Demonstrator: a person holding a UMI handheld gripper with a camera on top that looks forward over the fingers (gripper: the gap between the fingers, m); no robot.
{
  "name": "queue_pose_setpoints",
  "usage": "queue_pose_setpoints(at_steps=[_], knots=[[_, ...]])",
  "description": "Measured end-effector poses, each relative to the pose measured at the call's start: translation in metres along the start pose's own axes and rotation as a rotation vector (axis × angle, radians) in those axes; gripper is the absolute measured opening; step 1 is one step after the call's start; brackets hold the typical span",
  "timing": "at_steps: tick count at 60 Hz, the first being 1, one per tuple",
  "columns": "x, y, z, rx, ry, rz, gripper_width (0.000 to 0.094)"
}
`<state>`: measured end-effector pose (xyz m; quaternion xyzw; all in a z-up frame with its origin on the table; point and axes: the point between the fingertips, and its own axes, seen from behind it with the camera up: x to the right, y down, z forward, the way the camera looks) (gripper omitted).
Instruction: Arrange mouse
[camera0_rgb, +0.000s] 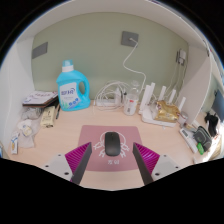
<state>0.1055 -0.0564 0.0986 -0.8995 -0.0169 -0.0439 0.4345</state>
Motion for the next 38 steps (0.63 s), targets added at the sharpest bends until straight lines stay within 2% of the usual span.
queue_pose_setpoints(at_steps=[5,18,38], knots=[[-0.001,-0.002,-0.042,0.037,0.023,-0.022,0.0848],[-0.009,0.016,-0.124,0.067,0.046,-0.040,0.0850],[-0.016,0.024,-0.162,0.095,0.047,-0.031,0.0849]])
